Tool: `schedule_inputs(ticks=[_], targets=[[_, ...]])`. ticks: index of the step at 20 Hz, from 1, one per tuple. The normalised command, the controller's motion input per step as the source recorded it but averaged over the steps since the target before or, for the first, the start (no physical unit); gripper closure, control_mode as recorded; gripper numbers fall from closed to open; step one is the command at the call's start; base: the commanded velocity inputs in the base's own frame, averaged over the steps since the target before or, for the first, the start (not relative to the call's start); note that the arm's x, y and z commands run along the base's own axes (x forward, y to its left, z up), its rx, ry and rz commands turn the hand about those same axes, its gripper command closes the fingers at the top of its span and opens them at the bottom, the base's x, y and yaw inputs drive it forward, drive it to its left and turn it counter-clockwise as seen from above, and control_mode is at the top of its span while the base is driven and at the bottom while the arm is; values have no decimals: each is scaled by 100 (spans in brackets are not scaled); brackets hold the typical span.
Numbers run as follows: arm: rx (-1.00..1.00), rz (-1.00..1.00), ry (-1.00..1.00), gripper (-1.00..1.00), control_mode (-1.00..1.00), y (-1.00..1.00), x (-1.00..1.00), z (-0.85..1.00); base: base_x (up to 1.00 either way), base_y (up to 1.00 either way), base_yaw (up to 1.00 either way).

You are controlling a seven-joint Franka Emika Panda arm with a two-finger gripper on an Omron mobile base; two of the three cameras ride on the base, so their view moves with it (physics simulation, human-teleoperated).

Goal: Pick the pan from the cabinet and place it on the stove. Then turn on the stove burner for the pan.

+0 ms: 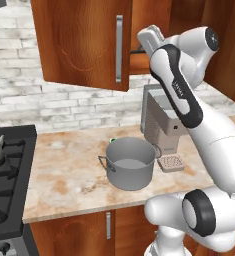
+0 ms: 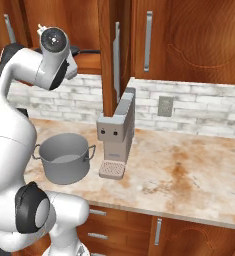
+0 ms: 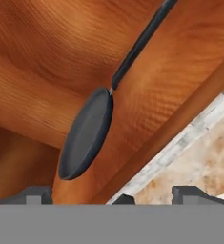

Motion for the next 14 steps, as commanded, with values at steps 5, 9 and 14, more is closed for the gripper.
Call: schedule_inputs(ticks=[5,9,14], targets=[[8,2,0,-100,-100,37,17,0,0,0,0],[2,12,0,-100,-100,44,-1,0,0,0,0],[0,20,0,-100,-100,47,-15,0,0,0,0]])
